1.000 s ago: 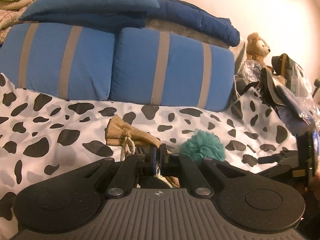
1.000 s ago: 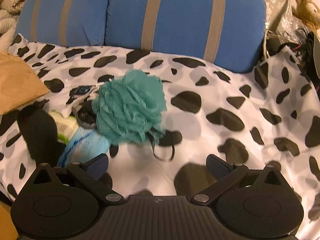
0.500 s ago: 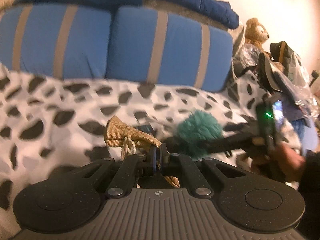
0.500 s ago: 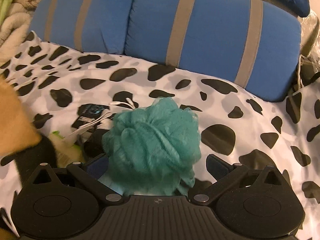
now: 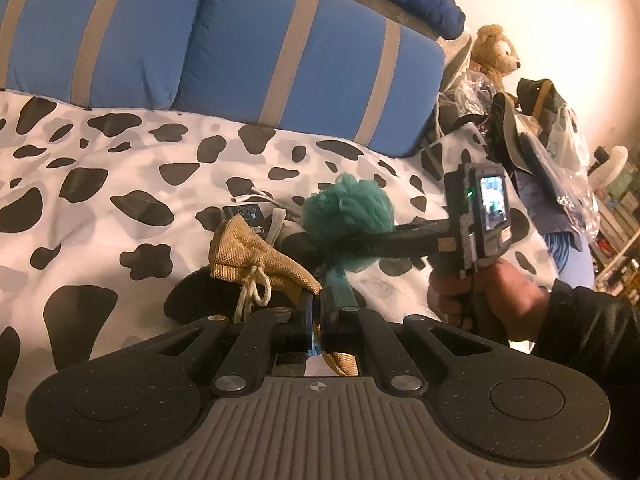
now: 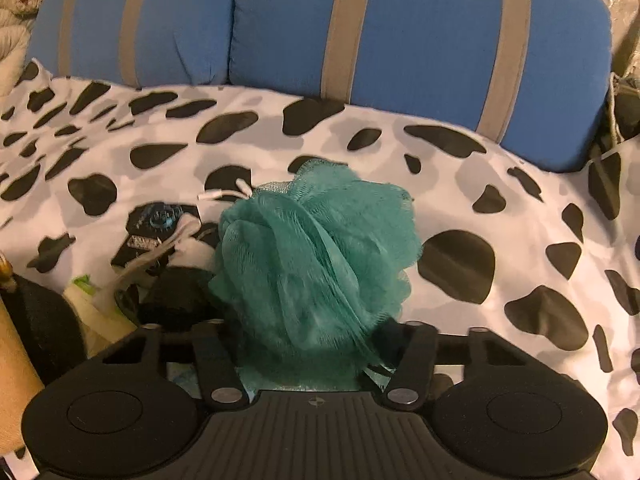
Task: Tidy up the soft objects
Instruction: 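Carry the pouch and teal sponge with both grippers over the cardboard box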
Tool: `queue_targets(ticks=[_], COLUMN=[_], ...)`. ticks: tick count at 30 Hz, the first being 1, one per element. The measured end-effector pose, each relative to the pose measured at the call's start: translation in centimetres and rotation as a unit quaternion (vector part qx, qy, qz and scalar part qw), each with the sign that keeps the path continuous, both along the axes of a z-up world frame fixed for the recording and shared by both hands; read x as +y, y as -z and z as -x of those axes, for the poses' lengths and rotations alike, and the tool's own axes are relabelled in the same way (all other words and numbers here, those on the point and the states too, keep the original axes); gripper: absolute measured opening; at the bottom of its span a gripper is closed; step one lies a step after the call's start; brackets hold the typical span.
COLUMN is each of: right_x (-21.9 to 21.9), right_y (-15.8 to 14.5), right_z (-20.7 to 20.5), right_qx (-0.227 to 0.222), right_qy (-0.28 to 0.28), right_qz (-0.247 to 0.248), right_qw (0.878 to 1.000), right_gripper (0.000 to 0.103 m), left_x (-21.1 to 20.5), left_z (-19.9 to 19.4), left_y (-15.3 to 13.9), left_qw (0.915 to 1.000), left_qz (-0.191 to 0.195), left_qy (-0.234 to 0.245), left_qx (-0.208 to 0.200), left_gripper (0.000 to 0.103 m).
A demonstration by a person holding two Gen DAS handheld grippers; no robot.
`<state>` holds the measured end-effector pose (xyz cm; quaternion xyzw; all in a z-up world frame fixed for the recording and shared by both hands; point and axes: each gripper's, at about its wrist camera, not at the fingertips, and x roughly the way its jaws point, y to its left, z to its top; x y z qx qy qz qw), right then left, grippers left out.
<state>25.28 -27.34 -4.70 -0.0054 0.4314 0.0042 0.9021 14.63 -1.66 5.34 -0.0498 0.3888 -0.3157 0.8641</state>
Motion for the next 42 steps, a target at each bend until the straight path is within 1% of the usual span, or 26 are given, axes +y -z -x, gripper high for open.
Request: queue_targets(ticks=[3,9,12,19,23,30,35,42], right_x=[-0.5,-2.3,-3.2,-4.5,-4.4,-2.8,-1.8,0.0], right_y=[-1.2,-4.7,-5.9,-7.4,-8.2,-8.7,-9.0,-9.4], right_z=[0.7,3.2,4.9,9.3,12.3,16.9,19.4,23.2], right_qx=[-0.025,-0.071,-0.083,-0.086,-0.084,-0.073,-0.062,-0.049], right_qy=[0.004,0.021,0.026,0.036,0.03,-0.006,-0.026,-0.041], right_qz=[0.003,-0.001,-0.005,-0.021,-0.036,-0.048,-0.061,-0.077], right_qw=[1.0,0.997,0.996,0.995,0.995,0.996,0.996,0.995], right_gripper=[0.049,0.048,0.048,0.048,0.048,0.048,0.048,0.048], left_x=[-0.2,-1.2,-2.0,-4.2,-4.8,-4.0,-3.5,-1.9], left_z=[0.2,0.7,1.2,3.3,5.0,7.9,10.0,12.2], left_y=[-0.2,-0.5,-0.5,-0.5,-0.1,0.7,1.3,1.6], left_qw=[1.0,0.9995,0.9988,0.9956,0.9936,0.9939,0.9934,0.9949], left_qz=[0.001,0.006,0.005,-0.005,-0.024,-0.036,-0.048,-0.041], left_qy=[0.005,0.027,0.045,0.09,0.106,0.104,0.104,0.087], left_qx=[-0.004,-0.013,-0.016,-0.025,-0.031,-0.009,0.004,0.03], left_gripper=[0.003,0.003,0.003,0.003,0.003,0.003,0.003,0.003])
